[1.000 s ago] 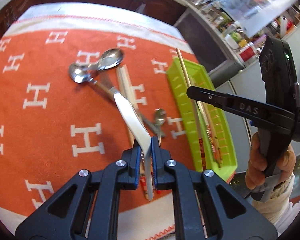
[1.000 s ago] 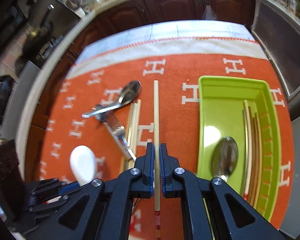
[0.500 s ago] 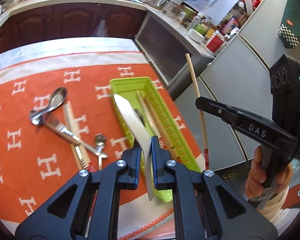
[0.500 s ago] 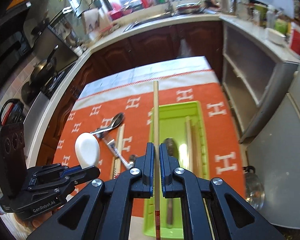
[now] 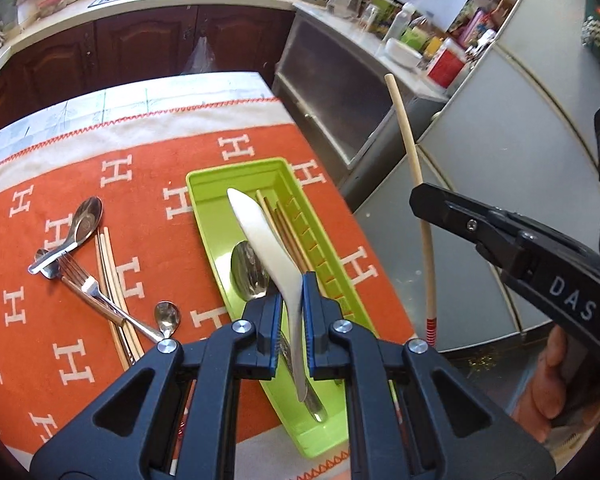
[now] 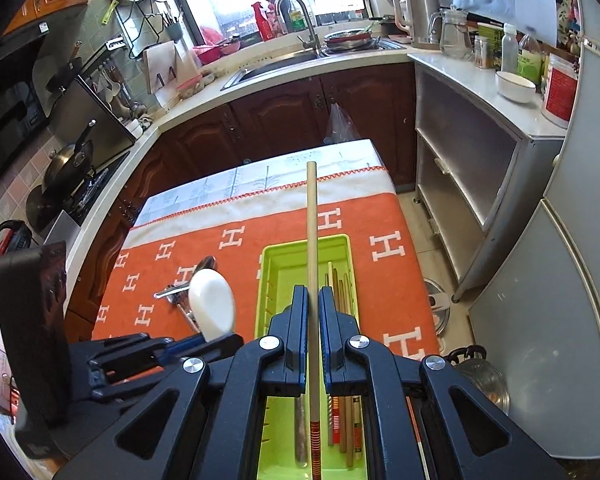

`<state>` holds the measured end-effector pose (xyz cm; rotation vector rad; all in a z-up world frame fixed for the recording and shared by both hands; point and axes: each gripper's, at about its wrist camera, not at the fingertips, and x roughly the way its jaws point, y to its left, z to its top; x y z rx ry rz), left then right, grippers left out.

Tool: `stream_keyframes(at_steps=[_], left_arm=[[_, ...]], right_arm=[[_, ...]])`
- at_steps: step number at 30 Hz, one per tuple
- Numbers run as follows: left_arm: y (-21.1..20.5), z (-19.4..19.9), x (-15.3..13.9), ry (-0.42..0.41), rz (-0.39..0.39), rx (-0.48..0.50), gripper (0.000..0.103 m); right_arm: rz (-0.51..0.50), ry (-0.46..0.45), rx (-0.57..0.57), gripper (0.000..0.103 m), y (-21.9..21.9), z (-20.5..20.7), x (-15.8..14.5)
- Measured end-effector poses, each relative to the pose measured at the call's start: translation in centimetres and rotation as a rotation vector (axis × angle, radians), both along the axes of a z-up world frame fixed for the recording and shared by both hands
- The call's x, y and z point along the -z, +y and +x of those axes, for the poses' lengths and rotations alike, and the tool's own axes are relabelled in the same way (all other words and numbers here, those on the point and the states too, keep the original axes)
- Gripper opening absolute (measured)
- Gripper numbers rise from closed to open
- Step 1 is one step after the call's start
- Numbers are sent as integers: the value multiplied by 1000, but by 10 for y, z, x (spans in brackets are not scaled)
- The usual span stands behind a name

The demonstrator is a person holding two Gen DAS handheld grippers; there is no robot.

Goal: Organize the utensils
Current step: 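Carry the ceramic spoon and chopstick into the green tray and open both tools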

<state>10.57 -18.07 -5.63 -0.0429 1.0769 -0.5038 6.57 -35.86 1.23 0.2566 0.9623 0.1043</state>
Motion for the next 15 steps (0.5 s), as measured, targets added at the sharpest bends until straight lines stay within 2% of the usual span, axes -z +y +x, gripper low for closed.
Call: stream_keyframes(at_steps=[7,15], left_arm=[[-8,9,32,23,67,-6,7],[-7,11,53,34,115,-2,7]], right_arm=[[-3,83,-13,5,6,17,43],[-33,172,-34,5,29,36,102]])
